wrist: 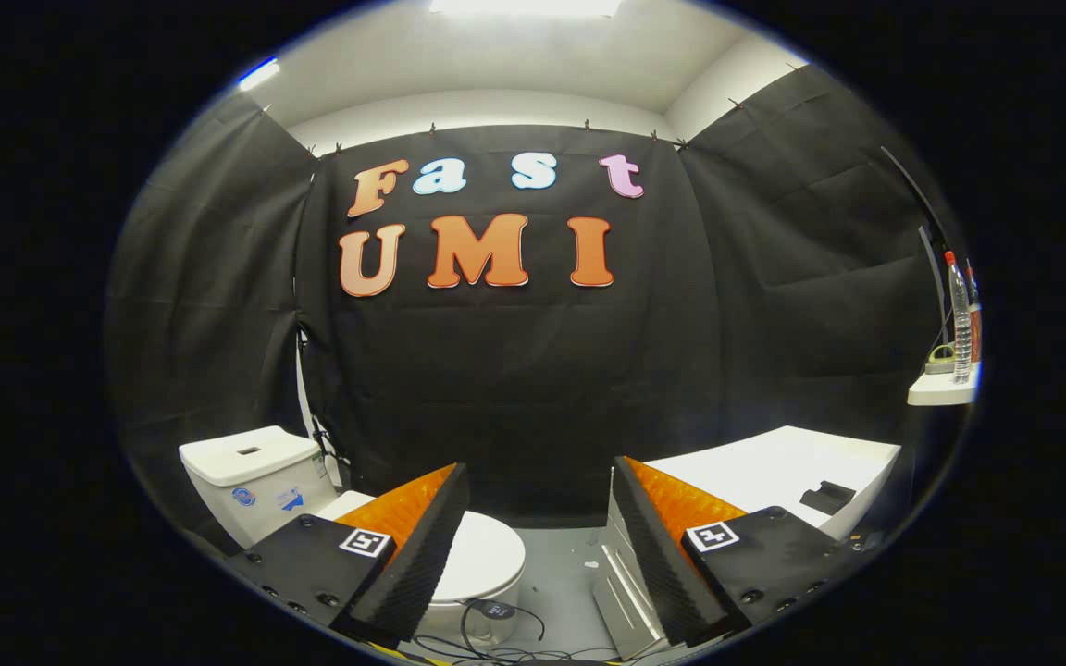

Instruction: Open the toilet lid.

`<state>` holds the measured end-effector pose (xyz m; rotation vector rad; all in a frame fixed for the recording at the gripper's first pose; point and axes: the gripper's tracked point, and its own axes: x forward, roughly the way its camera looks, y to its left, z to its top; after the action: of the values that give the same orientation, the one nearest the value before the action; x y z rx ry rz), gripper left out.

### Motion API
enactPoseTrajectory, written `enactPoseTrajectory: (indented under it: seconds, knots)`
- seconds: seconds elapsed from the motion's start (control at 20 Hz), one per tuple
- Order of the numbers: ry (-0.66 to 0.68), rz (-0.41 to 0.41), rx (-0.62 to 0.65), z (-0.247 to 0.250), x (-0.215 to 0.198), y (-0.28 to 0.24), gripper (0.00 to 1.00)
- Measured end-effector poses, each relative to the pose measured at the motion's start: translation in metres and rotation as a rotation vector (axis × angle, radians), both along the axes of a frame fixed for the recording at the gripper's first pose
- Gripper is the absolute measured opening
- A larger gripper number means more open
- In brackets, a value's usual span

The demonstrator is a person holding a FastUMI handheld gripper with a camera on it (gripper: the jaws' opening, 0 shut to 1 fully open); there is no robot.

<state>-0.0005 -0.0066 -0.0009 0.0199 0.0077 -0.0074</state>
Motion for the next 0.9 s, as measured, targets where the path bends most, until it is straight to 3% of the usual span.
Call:
enactPoseTrajectory:
  seconds: [0.4, 0.6, 0.75, 0.9]
  knots:
    - [-0.023, -0.017, -0.001, 0.007, 0.000, -0.006, 1.00]
    - [-0.186, -0.082, -0.047, 0.052, -0.006, -0.014, 0.99]
    - [-0.140, -0.059, -0.039, 0.034, 0.012, 0.002, 0.99]
    - [-0.049, -0.077, 0.071, 0.004, 0.055, 0.012, 0.99]
